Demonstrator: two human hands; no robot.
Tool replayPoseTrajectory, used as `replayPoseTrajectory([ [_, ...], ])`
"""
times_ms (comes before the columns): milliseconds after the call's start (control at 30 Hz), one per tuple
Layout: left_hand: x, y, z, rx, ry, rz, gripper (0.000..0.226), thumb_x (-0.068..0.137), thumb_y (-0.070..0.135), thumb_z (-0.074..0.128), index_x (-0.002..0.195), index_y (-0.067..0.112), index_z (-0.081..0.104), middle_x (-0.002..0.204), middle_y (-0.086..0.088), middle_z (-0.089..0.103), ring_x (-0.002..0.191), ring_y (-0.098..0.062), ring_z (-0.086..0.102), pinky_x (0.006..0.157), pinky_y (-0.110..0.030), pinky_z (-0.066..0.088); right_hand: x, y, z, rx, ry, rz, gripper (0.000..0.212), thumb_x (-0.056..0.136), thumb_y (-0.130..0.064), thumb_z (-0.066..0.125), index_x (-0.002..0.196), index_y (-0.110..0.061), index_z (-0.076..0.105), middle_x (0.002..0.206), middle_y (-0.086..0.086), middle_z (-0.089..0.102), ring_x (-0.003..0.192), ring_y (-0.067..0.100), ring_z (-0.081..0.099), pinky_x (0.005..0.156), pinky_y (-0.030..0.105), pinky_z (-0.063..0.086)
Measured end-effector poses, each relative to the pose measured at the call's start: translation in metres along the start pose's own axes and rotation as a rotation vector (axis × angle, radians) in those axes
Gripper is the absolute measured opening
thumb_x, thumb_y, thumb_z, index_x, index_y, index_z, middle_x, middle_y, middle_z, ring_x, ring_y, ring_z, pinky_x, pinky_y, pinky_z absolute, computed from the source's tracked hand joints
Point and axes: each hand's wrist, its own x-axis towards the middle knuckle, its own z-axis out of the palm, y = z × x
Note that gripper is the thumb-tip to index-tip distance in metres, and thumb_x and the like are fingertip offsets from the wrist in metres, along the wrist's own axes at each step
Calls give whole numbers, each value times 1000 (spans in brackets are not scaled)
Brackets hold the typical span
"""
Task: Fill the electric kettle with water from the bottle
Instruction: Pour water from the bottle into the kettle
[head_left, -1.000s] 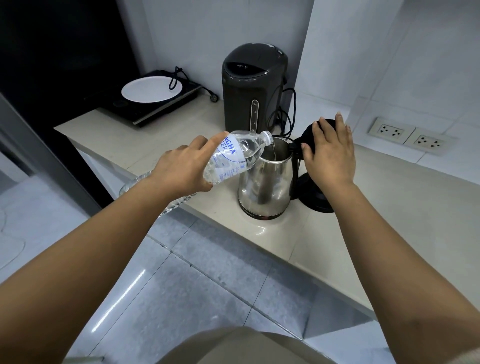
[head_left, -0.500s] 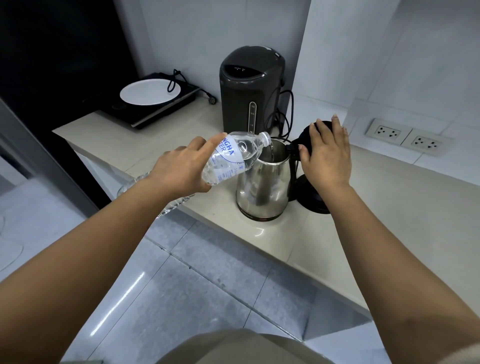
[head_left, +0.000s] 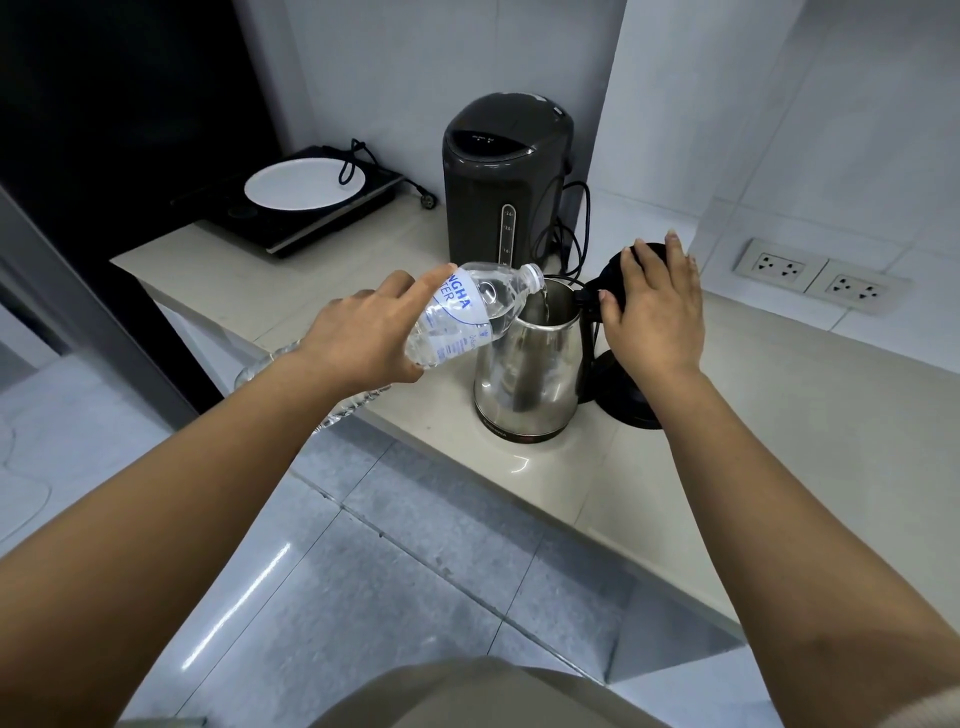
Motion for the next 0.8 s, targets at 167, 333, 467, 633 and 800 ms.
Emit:
replayPoseTrajectory([
  [167,1,0,1,2,-2,-2,110,70,44,77,149,39,1,131,-3,44,101,-33,58,74,-42,50,1,1,1,-4,4,1,53,97,-36,46,142,-8,43,152,7,38,149,27,10,121,39,4],
  [333,1,-1,1,-10,-6,-6,109,70,43,77,149,40,2,130,-2,44,101,-34,58,75,-42,50,0,1,2,-5,24,-9,50,98,-34,44,140,-7,45,150,8,41,148,29,13,121,40,6],
  [467,3,-2,0,-5,-9,0,111,69,43,78,149,40,2,130,-2,45,100,-34,58,74,-43,51,0,1,3,2,43,-4,49,100,-34,41,139,-7,47,149,8,42,148,29,15,121,41,7],
  [633,3,-2,-1,-4,-12,-2,110,70,43,77,149,40,1,130,-2,45,101,-34,58,76,-44,52,0,0,3,8,55,-1,48,101,-34,39,138,-6,48,148,9,44,148,29,16,121,41,8],
  [800,3,-1,-3,-3,-5,-4,109,71,43,77,150,39,2,131,-3,44,102,-34,58,76,-44,52,0,0,3,6,48,10,48,101,-35,37,139,-7,47,149,8,42,148,28,15,121,40,6],
])
